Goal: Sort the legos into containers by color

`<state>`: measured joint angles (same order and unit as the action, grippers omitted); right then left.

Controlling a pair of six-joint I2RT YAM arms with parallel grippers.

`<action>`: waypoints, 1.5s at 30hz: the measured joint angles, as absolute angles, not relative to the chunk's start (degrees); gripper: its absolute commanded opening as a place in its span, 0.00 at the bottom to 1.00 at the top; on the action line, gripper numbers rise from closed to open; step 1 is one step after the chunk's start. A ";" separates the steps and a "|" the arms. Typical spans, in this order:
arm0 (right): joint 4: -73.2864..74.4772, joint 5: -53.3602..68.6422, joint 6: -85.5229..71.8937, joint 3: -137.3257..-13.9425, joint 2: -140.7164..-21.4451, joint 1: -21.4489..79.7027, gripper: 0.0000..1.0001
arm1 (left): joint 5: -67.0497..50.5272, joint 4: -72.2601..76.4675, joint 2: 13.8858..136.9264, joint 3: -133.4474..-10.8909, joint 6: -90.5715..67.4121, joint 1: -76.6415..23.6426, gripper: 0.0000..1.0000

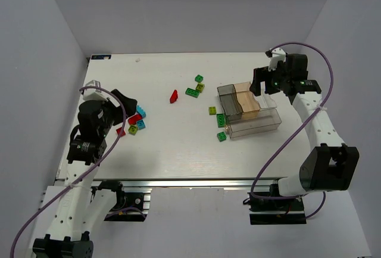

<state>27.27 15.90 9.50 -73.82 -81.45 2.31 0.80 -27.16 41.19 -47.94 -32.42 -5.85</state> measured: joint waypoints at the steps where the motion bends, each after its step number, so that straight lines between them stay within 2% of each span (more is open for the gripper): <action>1: 27.35 16.53 9.72 -73.82 -81.45 2.31 0.89 | -0.47 -26.76 41.71 -47.64 -32.42 -5.85 0.98; 5: 28.16 20.18 12.32 -73.82 -81.36 2.33 0.89 | -4.36 -26.30 44.71 -46.96 -32.49 -5.85 0.98; 7: 29.21 23.75 15.84 -73.82 -81.19 2.33 0.89 | -5.65 -25.82 46.35 -46.54 -32.75 -5.85 0.94; 9: 31.44 27.64 20.86 -73.82 -80.97 2.57 0.89 | -6.52 -25.26 47.97 -46.26 -33.41 -5.85 0.63; 10: 32.64 29.61 23.73 -73.82 -80.90 2.85 0.89 | -6.83 -25.02 48.93 -46.19 -33.78 -5.85 0.41; 11: 33.67 30.89 26.04 -73.82 -80.88 3.38 0.89 | -6.98 -24.82 49.93 -46.19 -34.24 -5.85 0.24; 12: 34.59 31.88 28.10 -73.82 -80.86 4.12 0.89 | -7.07 -24.58 51.24 -46.19 -34.26 -5.85 0.02; 13: 35.20 32.51 29.76 -73.80 -80.86 4.97 0.89 | -6.92 -24.21 52.56 -46.22 -34.83 -5.85 0.00; 14: 35.81 33.04 31.27 -73.80 -80.86 5.91 0.89 | -6.90 -23.97 54.13 -46.26 -34.94 -5.85 0.00; 15: 36.40 33.34 32.73 -73.80 -80.86 6.92 0.89 | -6.70 -23.99 56.01 -46.41 -35.14 -5.85 0.19; 16: 36.88 33.58 34.06 -73.80 -80.86 7.88 0.89 | -6.20 -24.69 58.26 -46.96 -35.27 -5.96 0.33; 17: 37.34 33.89 35.31 -73.80 -80.86 8.80 0.89 | -5.61 -25.28 60.90 -47.86 -35.57 -6.11 0.42; 18: 37.58 34.35 36.56 -73.73 -80.86 9.76 0.89 | -4.91 -25.91 63.79 -48.93 -36.14 -6.13 0.47; 19: 37.60 34.76 36.95 -73.58 -80.86 10.61 0.84 | -3.88 -26.83 66.72 -50.15 -36.64 -6.13 0.54; 20: 37.39 35.03 37.17 -73.28 -80.84 11.20 0.77 | -2.85 -27.53 69.47 -51.35 -37.10 -6.17 0.57; 21: 37.19 35.33 37.28 -72.77 -80.79 11.84 0.53 | -1.78 -28.14 71.94 -52.42 -37.47 -6.26 0.58; 24: 35.20 35.77 35.79 -70.35 -80.51 13.34 0.05 | 1.43 -29.67 78.11 -55.22 -38.00 -6.55 0.62; 26: 33.50 35.53 34.06 -68.18 -80.05 14.15 0.06 | 3.46 -30.26 82.17 -57.63 -38.15 -6.61 0.62; 27: 32.84 35.20 33.26 -67.18 -79.90 14.52 0.10 | 4.45 -30.24 84.38 -59.13 -38.17 -6.63 0.62; 29: 32.29 34.52 32.14 -65.95 -79.85 15.18 0.12 | 5.85 -30.11 88.84 -62.46 -38.19 -6.68 0.62; 38: 29.67 32.03 30.33 -64.36 -79.85 15.92 0.14 | 9.96 -30.81 106.52 -75.85 -37.47 -6.72 0.58; 45: 28.45 30.50 30.04 -62.89 -79.85 15.92 0.17 | 11.46 -33.43 109.30 -79.31 -36.36 -6.72 0.55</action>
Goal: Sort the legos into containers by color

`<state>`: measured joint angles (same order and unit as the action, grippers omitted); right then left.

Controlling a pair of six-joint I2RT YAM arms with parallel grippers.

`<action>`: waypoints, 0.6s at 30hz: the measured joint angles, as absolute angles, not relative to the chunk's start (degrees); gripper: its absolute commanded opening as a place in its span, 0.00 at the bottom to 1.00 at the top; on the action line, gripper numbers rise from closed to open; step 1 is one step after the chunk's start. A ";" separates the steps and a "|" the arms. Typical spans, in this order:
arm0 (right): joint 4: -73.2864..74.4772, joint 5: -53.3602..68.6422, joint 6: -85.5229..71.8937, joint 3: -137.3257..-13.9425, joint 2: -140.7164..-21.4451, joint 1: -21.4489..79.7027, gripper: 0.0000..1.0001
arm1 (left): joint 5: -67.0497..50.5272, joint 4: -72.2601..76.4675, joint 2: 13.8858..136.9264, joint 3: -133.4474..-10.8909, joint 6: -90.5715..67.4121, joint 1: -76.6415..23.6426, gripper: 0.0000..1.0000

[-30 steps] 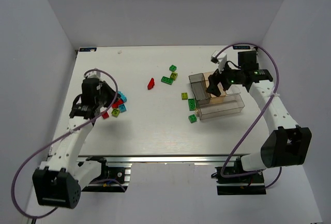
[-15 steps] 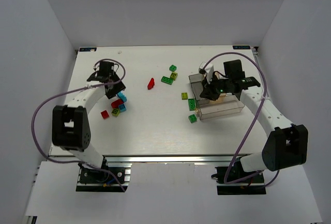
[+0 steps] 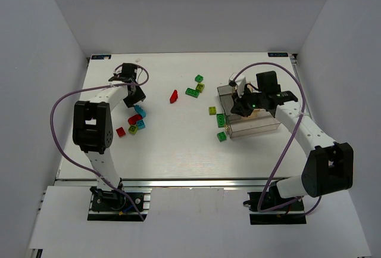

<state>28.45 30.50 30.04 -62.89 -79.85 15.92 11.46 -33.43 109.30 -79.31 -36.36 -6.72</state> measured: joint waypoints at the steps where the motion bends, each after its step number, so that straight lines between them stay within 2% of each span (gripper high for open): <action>1: 28.47 30.30 30.00 -62.83 -79.85 15.92 0.17 | 11.60 -33.58 109.30 -79.29 -36.34 -6.72 0.55; 6: 28.29 30.06 29.93 -62.83 -79.85 15.92 0.18 | 12.25 -34.28 109.25 -79.18 -36.56 -6.72 0.60; 8: 28.27 29.95 29.93 -62.83 -79.88 15.92 0.18 | 12.64 -34.22 108.97 -78.65 -36.69 -6.72 0.69; 14: 28.23 29.93 29.69 -62.83 -79.88 15.92 0.20 | 12.67 -35.90 108.90 -77.17 -37.32 -6.72 0.69; 18: 28.14 29.74 29.50 -62.83 -79.88 15.92 0.20 | 12.60 -35.48 108.90 -76.73 -37.58 -6.72 0.65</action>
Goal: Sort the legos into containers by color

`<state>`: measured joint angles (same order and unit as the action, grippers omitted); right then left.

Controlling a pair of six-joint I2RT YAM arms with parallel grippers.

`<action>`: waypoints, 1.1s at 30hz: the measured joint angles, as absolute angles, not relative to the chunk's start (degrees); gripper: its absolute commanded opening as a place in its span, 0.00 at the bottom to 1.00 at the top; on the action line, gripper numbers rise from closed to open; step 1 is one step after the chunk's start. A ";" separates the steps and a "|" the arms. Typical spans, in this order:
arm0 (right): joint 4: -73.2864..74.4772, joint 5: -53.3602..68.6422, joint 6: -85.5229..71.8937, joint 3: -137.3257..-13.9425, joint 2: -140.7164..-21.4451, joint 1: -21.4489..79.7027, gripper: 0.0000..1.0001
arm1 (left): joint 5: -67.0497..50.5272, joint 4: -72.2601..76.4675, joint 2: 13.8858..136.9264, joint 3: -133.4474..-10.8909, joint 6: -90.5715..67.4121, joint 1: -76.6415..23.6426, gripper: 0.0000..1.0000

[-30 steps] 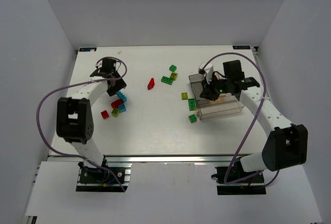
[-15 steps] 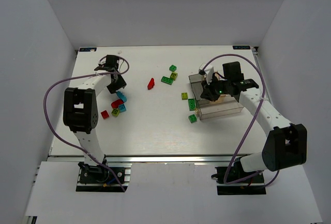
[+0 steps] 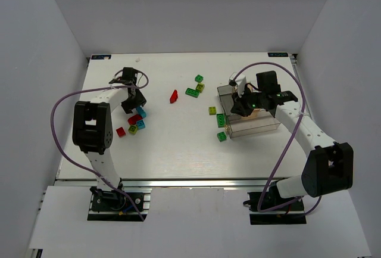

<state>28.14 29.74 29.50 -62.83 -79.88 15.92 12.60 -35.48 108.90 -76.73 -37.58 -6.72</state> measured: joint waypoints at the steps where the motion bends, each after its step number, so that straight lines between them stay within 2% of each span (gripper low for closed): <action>1: 28.12 29.67 29.50 -62.83 -79.88 15.92 0.20 | 12.40 -35.44 108.90 -76.44 -37.60 -6.72 0.64; 5: 28.10 29.28 29.50 -62.83 -79.88 15.92 0.20 | 11.40 -35.31 109.34 -76.34 -37.76 -7.01 0.63; 9: 28.10 28.99 29.50 -62.83 -79.88 15.92 0.20 | 10.70 -35.35 111.22 -77.10 -37.74 -7.27 0.54; 12: 28.08 28.77 29.50 -62.81 -79.85 15.92 0.19 | 10.35 -35.57 112.44 -77.54 -37.54 -7.27 0.41; 13: 28.08 28.71 29.50 -62.76 -79.85 15.92 0.19 | 10.04 -35.51 112.44 -77.60 -37.47 -7.27 0.34; 17: 28.03 28.67 29.52 -62.39 -79.81 15.92 0.15 | 8.51 -35.14 112.44 -78.04 -36.82 -7.33 0.20; 18: 28.03 28.67 29.50 -62.26 -79.81 15.92 0.14 | 7.94 -34.70 112.40 -78.22 -36.69 -7.35 0.18; 21: 28.01 28.67 29.26 -62.08 -79.81 15.92 0.00 | 3.29 -31.55 111.59 -78.89 -35.83 -7.81 0.08; 23: 27.16 28.08 28.01 -62.04 -79.66 15.88 0.00 | -1.89 -28.12 110.85 -79.59 -35.38 -8.75 0.02; 29: 21.65 21.04 17.78 -62.37 -79.18 14.94 0.00 | -19.92 -17.89 112.33 -86.52 -36.05 -15.90 0.00; 33: 20.43 16.36 11.35 -64.38 -79.18 13.08 0.00 | -27.00 -14.00 117.75 -95.81 -37.32 -23.18 0.00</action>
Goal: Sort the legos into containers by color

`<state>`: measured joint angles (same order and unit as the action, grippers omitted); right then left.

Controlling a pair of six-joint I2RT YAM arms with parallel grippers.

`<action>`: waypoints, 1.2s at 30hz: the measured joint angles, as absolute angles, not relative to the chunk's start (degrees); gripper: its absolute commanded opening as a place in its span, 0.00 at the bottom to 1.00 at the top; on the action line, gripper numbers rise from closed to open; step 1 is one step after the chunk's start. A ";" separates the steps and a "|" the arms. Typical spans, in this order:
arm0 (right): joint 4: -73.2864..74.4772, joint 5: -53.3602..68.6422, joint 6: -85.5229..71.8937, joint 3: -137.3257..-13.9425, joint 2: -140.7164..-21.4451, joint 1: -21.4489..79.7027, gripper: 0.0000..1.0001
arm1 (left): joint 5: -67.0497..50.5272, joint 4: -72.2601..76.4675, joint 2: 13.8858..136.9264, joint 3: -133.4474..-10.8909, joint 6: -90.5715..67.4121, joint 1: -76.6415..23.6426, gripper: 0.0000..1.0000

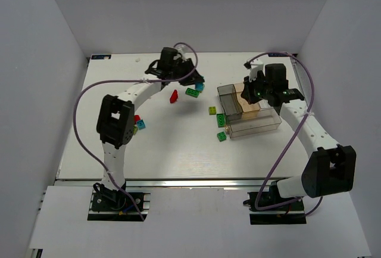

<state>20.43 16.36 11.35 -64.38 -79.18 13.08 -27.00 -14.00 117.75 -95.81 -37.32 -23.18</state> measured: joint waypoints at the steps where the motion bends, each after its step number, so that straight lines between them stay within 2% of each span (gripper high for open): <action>1: 20.18 15.55 10.20 -65.10 -79.20 12.62 0.00 | -28.10 -13.17 119.50 -98.02 -37.78 -24.77 0.00; 8: 18.50 13.63 5.82 -66.98 -78.85 10.31 0.00 | -31.38 -9.80 129.32 -106.39 -43.92 -32.71 0.03; 12: 18.46 13.78 5.34 -66.83 -77.84 9.80 0.00 | -30.55 -8.84 132.92 -107.66 -47.24 -34.46 0.10; 14: 18.46 14.06 5.41 -66.57 -76.93 9.74 0.00 | -29.21 -8.60 133.97 -107.94 -48.82 -35.29 0.19; 15: 18.46 14.28 5.54 -66.50 -76.49 9.72 0.02 | -28.71 -8.56 134.39 -108.09 -49.39 -35.51 0.24; 16: 18.44 14.52 5.69 -66.46 -76.09 9.72 0.03 | -27.94 -8.58 134.74 -108.40 -50.15 -35.83 0.35; 20: 18.31 15.66 6.59 -65.76 -74.83 9.72 0.13 | -25.80 -8.47 135.17 -109.36 -52.01 -36.40 0.59; 23: 18.33 16.99 7.22 -65.32 -74.72 9.76 0.24 | -24.84 -8.34 135.17 -110.10 -52.95 -36.60 0.65; 27: 19.49 21.28 9.10 -64.69 -74.72 9.76 0.40 | -24.01 -8.01 135.15 -110.56 -53.30 -36.60 0.66; 29: 20.05 24.77 10.70 -64.69 -74.72 9.76 0.42 | -23.44 -8.14 135.13 -110.56 -53.21 -36.56 0.61; 31: 20.71 28.53 12.60 -64.69 -74.72 9.78 0.40 | -22.63 -9.02 134.76 -110.54 -52.77 -36.29 0.41; 32: 20.99 30.70 13.67 -64.69 -74.72 9.78 0.35 | -21.98 -9.58 134.32 -110.41 -52.73 -36.10 0.30; 33: 21.23 32.99 14.68 -64.69 -74.72 9.87 0.30 | -20.78 -10.15 133.27 -109.54 -52.16 -35.99 0.13; 35: 21.71 37.01 17.21 -64.69 -74.70 10.28 0.21 | -17.63 -12.14 128.77 -105.34 -50.76 -35.46 0.01; 36: 22.02 38.85 18.48 -64.69 -74.70 10.57 0.19 | -15.62 -13.52 125.32 -102.10 -49.84 -34.98 0.00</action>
<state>22.02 38.85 18.48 -64.69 -74.70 10.57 -15.62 -13.52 125.32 -102.10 -49.84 -34.98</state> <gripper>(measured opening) 0.234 0.057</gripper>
